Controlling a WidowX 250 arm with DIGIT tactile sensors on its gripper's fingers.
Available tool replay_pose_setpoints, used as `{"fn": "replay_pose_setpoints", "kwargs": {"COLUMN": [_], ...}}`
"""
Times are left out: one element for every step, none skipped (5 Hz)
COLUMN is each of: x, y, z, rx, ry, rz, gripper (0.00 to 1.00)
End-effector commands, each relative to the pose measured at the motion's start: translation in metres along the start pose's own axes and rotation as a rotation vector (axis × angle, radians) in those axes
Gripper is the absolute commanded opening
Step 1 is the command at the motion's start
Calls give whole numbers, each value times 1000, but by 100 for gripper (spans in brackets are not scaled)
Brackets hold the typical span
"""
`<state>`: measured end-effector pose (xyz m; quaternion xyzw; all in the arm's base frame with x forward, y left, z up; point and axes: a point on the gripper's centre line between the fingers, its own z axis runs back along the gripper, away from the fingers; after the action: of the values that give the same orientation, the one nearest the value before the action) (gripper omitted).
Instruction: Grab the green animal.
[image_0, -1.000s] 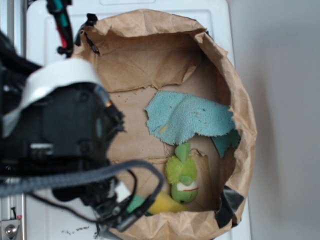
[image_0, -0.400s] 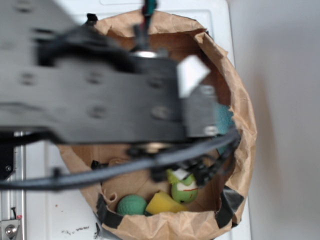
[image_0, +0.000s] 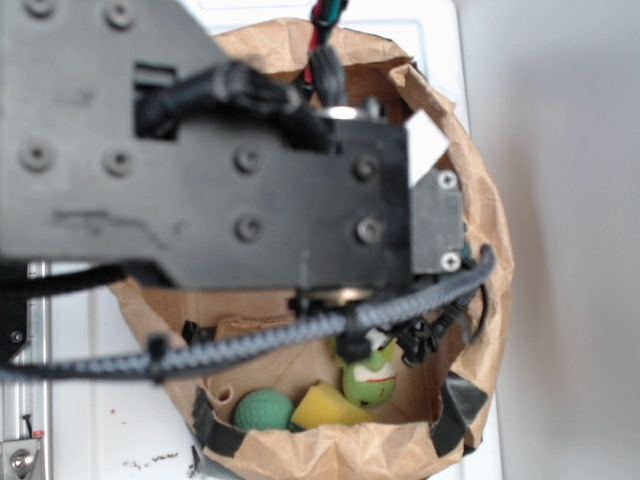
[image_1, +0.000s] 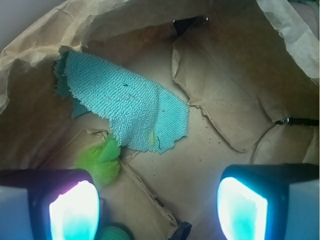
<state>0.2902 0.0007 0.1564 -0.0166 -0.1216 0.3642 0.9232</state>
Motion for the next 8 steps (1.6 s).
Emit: {"fn": "replay_pose_setpoints", "kwargs": {"x": [-7,-18,-19,-10,-10,-18,-33,-49], "y": [3,-4,-19,-38,-63,-70,-74,-67], "z": [-11,-34,-43,-45,-62,-68,-77,-86], "rx": [-132,-143,-170,-181,-167,-162,-115,-68], "ry": [-62,-58,-58,-61,-37,-26,31,27], "rz": [-8,4,26,48,46,36,19,-3], "gripper": [100,100,100,100,100,100,100,100]}}
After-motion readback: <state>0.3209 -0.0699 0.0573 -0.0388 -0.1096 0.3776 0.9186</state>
